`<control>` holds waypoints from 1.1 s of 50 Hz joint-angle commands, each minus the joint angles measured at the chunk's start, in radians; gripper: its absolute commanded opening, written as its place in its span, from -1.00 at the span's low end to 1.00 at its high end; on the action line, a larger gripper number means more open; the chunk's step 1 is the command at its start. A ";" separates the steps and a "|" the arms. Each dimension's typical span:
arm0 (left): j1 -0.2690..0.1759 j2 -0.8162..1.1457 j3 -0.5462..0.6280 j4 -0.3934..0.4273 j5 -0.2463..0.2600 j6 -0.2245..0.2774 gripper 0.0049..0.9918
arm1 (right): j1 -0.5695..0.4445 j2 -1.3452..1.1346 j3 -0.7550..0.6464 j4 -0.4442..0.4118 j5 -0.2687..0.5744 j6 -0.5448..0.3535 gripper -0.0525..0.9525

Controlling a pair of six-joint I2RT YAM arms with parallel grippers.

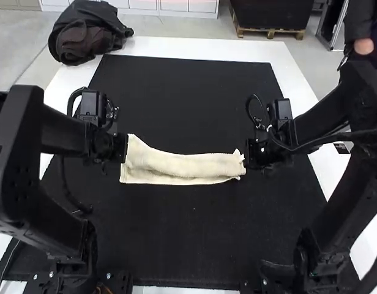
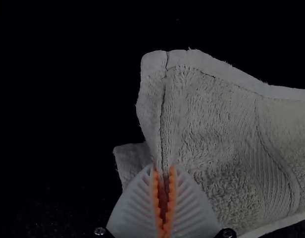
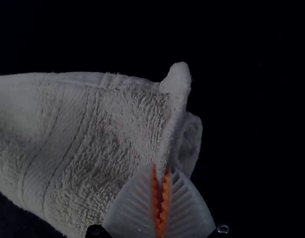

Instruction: Fold the towel.

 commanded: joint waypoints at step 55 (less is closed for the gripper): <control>0.014 -0.072 0.039 0.020 -0.108 0.009 0.95 | 0.000 0.079 0.074 0.021 0.011 -0.012 0.91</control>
